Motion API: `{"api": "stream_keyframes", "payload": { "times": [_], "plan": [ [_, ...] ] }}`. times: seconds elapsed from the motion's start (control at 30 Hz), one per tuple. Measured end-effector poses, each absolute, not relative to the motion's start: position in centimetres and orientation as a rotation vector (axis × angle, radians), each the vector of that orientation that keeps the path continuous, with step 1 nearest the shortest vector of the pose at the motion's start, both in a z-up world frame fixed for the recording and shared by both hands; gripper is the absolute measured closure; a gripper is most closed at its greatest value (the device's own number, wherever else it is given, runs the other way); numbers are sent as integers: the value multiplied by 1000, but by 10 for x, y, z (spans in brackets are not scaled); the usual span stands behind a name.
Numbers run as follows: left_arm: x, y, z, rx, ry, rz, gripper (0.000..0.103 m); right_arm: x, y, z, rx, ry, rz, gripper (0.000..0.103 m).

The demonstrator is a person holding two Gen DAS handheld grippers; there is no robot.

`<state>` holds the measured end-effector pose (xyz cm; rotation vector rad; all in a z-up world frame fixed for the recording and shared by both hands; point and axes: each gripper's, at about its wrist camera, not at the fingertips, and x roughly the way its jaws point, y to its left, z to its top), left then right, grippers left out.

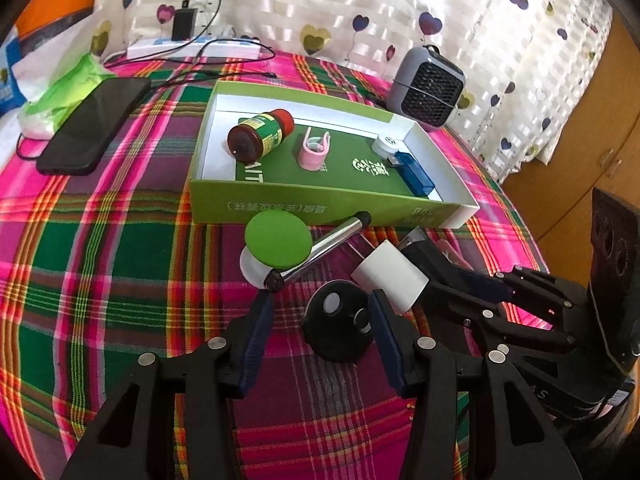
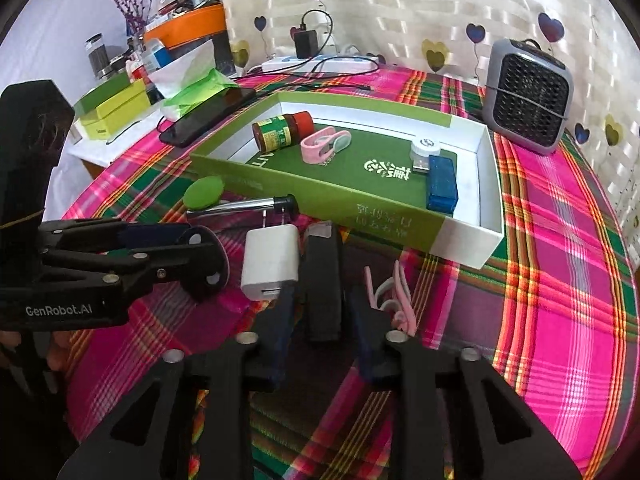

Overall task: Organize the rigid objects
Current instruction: 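Reach the left tool to the black round key fob while the right tool reaches the black power bank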

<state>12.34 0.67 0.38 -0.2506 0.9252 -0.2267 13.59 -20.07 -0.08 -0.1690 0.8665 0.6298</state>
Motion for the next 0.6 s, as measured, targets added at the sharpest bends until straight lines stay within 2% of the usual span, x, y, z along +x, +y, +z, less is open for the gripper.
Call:
{"api": "stream_keyframes", "payload": {
  "times": [0.17, 0.6],
  "plan": [
    [122, 11, 3, -266, 925, -218, 73, 134, -202, 0, -156, 859, 613, 78],
    [118, 11, 3, -270, 920, -227, 73, 127, -205, 1, -139, 847, 594, 78]
  ]
}}
